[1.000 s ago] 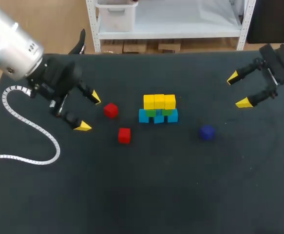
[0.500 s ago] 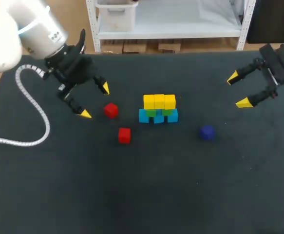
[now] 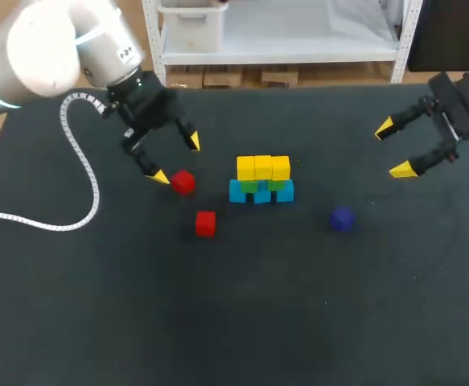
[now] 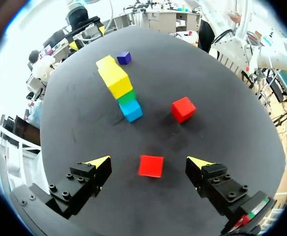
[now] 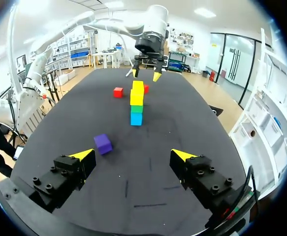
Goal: Place the blue cubes, place green cubes on the blue cubes, place the yellow cubes on the green cubes, then place the red cubes on the yellow cubes, and place purple cube on the red cubes.
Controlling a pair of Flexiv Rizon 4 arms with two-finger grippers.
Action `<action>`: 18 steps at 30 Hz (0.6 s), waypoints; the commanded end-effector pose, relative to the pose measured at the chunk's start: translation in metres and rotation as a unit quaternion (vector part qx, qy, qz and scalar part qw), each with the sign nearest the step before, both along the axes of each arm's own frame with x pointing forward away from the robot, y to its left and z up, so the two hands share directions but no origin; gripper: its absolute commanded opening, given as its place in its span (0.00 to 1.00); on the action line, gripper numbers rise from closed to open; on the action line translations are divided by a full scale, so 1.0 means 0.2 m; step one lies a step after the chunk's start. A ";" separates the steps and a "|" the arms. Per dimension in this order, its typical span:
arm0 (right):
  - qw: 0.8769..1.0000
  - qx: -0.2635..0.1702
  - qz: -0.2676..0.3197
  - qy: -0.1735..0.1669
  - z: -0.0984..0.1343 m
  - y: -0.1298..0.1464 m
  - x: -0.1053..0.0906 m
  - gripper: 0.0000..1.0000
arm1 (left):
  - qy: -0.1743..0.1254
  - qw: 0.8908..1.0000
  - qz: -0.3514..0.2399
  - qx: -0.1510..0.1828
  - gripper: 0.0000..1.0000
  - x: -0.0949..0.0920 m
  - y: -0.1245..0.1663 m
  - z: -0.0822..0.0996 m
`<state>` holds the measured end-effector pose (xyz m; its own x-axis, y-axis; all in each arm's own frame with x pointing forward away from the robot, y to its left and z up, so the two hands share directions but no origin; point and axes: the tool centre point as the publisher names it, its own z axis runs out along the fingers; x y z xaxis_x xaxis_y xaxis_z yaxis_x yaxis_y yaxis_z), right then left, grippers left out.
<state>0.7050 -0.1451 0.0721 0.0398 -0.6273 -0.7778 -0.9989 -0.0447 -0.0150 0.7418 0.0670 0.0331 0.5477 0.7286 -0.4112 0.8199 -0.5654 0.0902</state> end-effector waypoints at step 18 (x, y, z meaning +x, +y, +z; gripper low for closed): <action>1.000 0.001 0.000 0.000 0.00 0.00 0.00 1.00 | 0.053 0.996 -0.033 0.069 1.00 -0.01 0.00 -0.15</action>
<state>0.7052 -0.1454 0.0717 0.0396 -0.6267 -0.7782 -0.9989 -0.0448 -0.0147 0.7366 0.0702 0.0042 0.5555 0.7455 -0.3685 0.7871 -0.6143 -0.0563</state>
